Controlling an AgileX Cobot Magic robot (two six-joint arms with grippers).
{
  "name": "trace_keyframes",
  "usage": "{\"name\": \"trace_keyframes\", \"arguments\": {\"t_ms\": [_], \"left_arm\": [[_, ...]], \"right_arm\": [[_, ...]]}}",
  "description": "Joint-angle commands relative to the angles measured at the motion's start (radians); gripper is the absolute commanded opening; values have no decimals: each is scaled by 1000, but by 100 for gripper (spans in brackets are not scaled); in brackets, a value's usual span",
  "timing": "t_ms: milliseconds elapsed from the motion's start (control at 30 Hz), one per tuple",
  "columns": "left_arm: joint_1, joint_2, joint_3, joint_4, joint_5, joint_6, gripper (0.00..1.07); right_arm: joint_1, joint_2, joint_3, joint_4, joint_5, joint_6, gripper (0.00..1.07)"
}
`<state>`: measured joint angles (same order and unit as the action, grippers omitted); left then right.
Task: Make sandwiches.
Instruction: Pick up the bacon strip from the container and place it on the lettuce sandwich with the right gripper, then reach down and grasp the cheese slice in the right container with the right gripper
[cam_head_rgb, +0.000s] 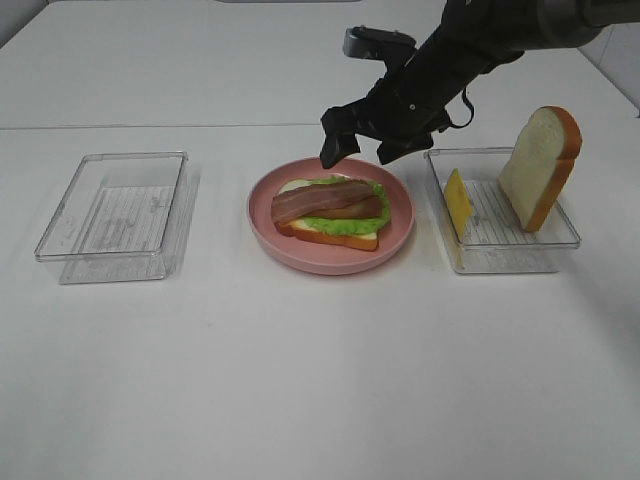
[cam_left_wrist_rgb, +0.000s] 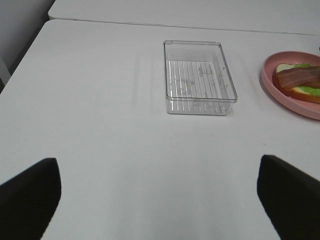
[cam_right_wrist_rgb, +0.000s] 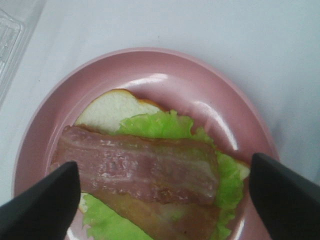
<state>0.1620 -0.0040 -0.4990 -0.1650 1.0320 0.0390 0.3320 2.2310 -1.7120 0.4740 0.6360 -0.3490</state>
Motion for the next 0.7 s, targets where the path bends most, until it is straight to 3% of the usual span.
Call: {"name": "trace_keyframes", "arguments": {"t_ms": [33, 267, 500, 700], "left_arm": [[4, -22, 1, -8, 1, -3, 100], [4, -22, 1, -8, 1, -3, 100], [4, -22, 1, -8, 1, -3, 100], [4, -22, 1, -8, 1, -3, 100]], "right_arm": [[0, -64, -6, -27, -10, 15, 99], [0, -115, -22, -114, 64, 142, 99], [-2, -157, -130, -397, 429, 340, 99], [-15, -151, -136, -458, 544, 392, 98]]}}
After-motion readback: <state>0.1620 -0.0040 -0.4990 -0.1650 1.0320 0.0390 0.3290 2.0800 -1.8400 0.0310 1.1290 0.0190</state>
